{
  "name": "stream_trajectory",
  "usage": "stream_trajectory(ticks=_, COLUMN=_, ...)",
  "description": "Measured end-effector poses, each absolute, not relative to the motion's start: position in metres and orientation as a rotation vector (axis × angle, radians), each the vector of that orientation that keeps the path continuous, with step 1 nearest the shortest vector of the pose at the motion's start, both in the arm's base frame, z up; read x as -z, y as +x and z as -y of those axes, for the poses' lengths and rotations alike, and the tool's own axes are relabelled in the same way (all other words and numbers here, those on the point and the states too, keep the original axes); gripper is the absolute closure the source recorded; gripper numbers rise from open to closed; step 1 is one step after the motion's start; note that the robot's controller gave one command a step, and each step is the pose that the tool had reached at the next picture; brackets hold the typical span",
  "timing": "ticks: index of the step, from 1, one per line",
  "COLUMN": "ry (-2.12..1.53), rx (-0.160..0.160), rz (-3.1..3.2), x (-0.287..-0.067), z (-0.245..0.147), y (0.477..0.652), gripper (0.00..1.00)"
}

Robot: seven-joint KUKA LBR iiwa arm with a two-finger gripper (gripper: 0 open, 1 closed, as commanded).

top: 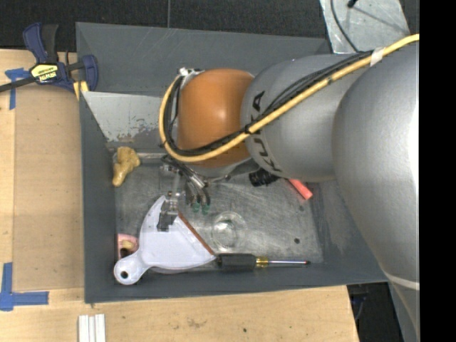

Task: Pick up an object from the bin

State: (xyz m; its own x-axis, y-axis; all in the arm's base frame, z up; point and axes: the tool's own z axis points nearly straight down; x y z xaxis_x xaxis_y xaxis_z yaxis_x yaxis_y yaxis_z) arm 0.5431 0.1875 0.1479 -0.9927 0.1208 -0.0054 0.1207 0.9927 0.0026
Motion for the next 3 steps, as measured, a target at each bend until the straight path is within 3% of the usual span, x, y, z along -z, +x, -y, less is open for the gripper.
stream_trajectory(ticks=1, ry=0.101, rx=0.002, rz=-3.142, x=-0.124, z=-0.196, y=0.570, gripper=0.00)
stream_trajectory(ticks=2, ry=-0.496, rx=-0.014, rz=-3.075, x=-0.079, z=-0.175, y=0.572, gripper=1.00)
stream_trajectory(ticks=3, ry=-0.495, rx=-0.014, rz=-3.075, x=-0.079, z=-0.175, y=0.572, gripper=1.00)
